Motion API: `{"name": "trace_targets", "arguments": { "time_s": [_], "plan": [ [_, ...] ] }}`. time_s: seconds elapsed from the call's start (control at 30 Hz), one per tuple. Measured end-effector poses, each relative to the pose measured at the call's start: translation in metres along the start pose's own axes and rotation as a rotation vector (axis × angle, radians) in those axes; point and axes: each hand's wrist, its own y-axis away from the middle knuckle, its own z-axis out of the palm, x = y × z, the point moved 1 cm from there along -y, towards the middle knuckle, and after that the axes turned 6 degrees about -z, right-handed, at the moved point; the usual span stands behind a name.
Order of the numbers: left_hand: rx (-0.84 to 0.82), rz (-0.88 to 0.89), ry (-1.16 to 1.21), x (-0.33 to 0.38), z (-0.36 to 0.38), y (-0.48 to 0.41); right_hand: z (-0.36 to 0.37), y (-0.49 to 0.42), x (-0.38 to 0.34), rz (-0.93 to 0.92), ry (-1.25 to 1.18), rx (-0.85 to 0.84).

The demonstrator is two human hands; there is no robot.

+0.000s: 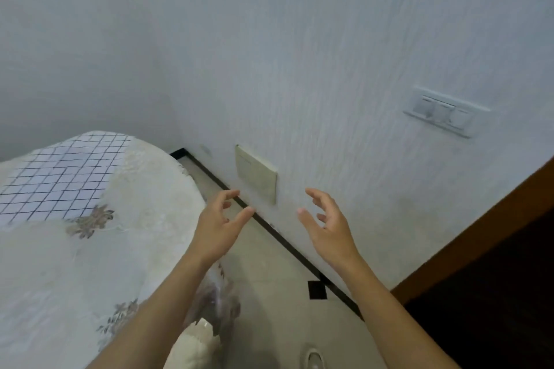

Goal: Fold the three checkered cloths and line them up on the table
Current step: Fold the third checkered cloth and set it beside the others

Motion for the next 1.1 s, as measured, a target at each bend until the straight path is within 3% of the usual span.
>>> {"name": "trace_targets", "arguments": {
  "time_s": [0.27, 0.63, 1.1],
  "plan": [
    [0.214, -0.128, 0.019, 0.003, 0.016, -0.114, 0.021, -0.159, 0.050, -0.083, -0.076, -0.177],
    [0.509, -0.294, 0.003, 0.009, -0.023, -0.205, 0.094, -0.321, 0.039, -0.190, -0.228, -0.458],
    [0.624, -0.333, 0.127, -0.056, -0.094, -0.408, 0.245, -0.522, 0.014, -0.294, -0.133, -0.574]
  ]
}}
